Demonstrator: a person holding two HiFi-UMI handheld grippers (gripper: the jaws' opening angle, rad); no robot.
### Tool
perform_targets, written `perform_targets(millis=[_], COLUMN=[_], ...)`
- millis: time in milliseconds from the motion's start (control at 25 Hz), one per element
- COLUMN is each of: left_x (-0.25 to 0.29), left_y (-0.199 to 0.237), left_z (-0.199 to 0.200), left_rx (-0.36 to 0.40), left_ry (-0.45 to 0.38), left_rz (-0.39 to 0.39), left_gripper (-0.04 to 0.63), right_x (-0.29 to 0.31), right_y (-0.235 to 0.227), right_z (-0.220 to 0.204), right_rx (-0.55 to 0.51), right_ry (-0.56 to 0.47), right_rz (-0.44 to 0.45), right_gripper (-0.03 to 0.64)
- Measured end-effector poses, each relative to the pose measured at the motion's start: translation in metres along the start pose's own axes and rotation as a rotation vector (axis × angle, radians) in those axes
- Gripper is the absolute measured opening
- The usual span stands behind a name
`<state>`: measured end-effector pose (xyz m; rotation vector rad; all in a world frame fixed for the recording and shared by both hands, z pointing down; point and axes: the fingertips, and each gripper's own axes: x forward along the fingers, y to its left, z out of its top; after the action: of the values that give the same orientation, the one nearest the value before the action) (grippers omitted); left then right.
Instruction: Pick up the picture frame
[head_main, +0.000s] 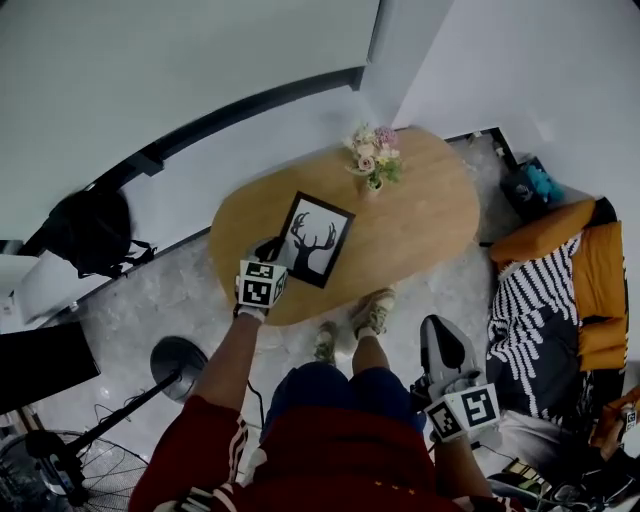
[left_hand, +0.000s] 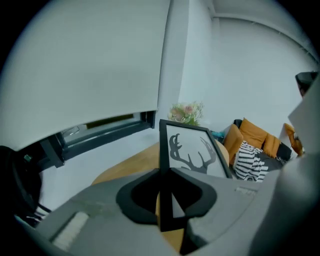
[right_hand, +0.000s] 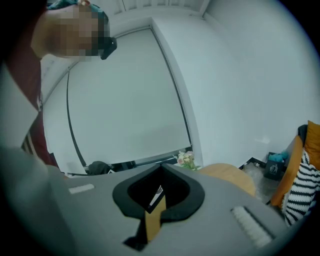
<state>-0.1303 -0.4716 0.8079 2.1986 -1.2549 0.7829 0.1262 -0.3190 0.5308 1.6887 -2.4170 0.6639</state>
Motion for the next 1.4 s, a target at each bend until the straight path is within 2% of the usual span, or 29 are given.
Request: perform_targets(millis=[120,560,760,960,1240,1400], left_x=[-0.038,-0.18,-0.246,-0.311,-0.396,-0.44], left_y=[-0.005,-0.02,-0.042,-0.068,-0.117,-0.151], left_z=[0.03,0.123,0.144,0.156,0.164,0.159], left_rx=[0.01,-0.043,-0.161,-0.209,-0.137,-0.099], left_ry=[-0.067,-0.283,-0.404,-0.521,-0.658,-0.73], left_rz=[-0.002,-0.017,-0.03,-0.009,0.055,0.095], left_gripper=[0.072,0.073,0.074,0.074,0.074,0.074], right_x=[-0.006,-0.032,-0.042,-0.061,-0.123,-0.168], right_y=[0.013,0.047,0.061,0.076,0.083,0.084], right_z=[0.019,0.085,0.109,0.12,0.126,0.116], right_rx=[-0.027,-0.122,-0.114,-0.139,-0.145,-0.151], right_ry=[-0.017,-0.083,-0.136,-0.17,-0.255,-0.285], right_rz=[0.013,0.045,0.09,0.134,0.184,0.17], right_gripper=[-0.003,-0.003,-0.003,-0.003,-0.003,-0.004])
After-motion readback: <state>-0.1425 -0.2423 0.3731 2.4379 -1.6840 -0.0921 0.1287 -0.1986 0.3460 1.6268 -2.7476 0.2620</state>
